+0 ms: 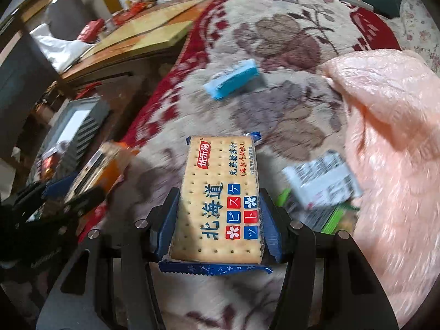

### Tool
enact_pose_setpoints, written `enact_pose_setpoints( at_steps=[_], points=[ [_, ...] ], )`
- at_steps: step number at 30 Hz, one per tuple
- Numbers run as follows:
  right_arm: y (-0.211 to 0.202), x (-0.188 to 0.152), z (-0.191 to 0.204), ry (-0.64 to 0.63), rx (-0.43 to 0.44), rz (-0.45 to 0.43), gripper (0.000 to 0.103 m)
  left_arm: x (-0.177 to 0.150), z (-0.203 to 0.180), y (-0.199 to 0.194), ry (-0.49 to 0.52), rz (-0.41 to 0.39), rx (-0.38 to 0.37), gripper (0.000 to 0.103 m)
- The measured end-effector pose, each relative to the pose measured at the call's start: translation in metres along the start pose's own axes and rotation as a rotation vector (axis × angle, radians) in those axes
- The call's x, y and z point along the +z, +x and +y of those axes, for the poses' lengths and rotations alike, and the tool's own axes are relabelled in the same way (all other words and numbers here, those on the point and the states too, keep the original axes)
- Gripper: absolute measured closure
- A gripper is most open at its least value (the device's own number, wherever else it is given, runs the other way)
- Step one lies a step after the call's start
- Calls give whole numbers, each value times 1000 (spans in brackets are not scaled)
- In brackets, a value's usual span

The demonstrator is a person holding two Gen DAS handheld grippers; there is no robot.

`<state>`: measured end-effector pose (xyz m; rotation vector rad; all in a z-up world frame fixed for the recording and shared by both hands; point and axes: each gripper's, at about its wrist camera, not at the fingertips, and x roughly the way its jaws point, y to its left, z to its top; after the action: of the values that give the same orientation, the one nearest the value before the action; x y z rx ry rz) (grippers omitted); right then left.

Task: Organize snacks
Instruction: 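Carry both cracker packets over the white tray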

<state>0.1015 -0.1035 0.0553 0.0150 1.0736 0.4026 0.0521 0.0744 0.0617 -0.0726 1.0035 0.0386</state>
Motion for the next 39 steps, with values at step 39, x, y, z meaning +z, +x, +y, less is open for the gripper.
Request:
enact_pose_setpoints(
  at_steps=[39],
  points=[
    [-21,1,177,-271,116,-51,48,-31,152,-69,-260,-105,194,45]
  ],
)
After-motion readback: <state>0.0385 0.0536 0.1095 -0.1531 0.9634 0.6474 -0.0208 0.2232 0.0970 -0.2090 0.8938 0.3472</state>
